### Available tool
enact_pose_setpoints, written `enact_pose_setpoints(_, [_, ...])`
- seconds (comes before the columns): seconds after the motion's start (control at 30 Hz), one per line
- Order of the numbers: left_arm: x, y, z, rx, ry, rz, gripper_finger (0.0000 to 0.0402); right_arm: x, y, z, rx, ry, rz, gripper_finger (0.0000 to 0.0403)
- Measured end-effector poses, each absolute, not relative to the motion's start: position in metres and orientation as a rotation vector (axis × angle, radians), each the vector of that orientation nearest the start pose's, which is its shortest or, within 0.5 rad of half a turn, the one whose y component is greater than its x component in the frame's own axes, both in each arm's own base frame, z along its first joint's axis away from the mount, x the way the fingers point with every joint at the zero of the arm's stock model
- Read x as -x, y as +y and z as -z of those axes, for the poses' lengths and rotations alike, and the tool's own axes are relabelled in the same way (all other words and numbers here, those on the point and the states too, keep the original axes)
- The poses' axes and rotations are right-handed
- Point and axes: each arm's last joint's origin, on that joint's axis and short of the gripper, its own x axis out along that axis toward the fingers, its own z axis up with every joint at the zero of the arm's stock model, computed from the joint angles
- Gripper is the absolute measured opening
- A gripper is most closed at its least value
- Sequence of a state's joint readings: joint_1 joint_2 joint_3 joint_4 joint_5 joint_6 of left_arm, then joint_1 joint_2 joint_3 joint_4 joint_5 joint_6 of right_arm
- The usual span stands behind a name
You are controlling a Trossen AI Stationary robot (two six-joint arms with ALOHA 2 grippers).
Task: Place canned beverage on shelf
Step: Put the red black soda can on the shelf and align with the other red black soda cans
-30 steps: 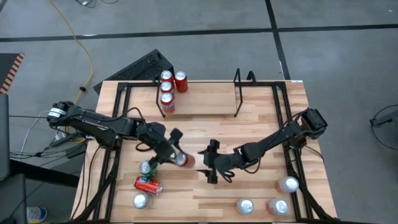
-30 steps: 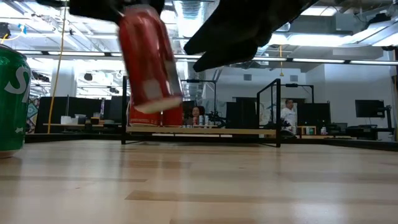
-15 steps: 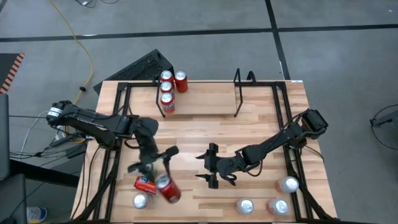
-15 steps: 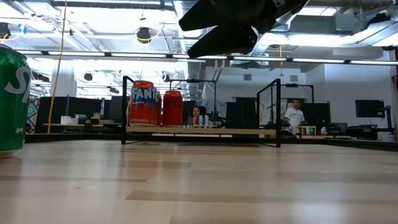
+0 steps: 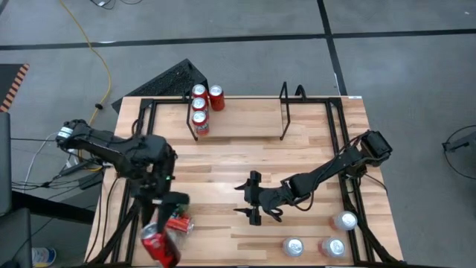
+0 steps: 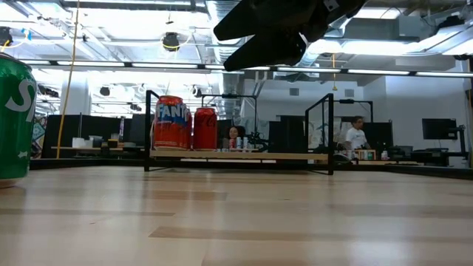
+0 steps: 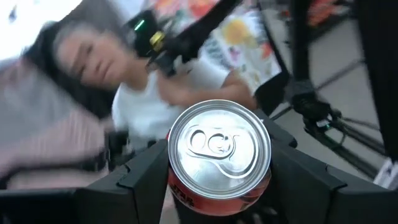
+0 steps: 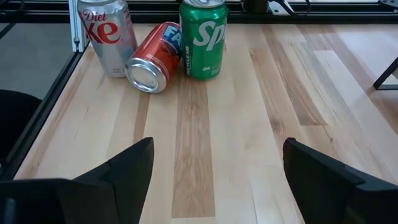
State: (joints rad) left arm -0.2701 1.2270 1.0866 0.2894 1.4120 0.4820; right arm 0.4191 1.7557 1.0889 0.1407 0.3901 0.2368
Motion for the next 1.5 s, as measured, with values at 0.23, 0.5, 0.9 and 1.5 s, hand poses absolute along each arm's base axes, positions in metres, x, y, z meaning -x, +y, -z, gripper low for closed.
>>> enact_pose_setpoints(0.23, [-0.233,-0.104,-0.389,-0.55,-0.685,1.615,0.0224,-0.358,0.146,-0.197,-0.019,0.499,0.033,0.0331])
enact_pose_setpoints(0.5, [-0.239,-0.105,-0.39,-0.492,-0.546,1.419,0.0231,-0.362,0.145,-0.183,-0.016,0.524,0.045,0.0331])
enact_pose_setpoints(0.9, [-0.261,-0.085,-0.383,-0.231,-0.091,0.416,0.0231,-0.367,0.141,-0.181,-0.082,0.501,0.073,0.0331])
enact_pose_setpoints(1.5, [-0.249,-0.036,-0.362,-0.103,0.241,-0.471,0.0231,-0.369,0.136,-0.183,-0.159,0.483,0.101,0.0331])
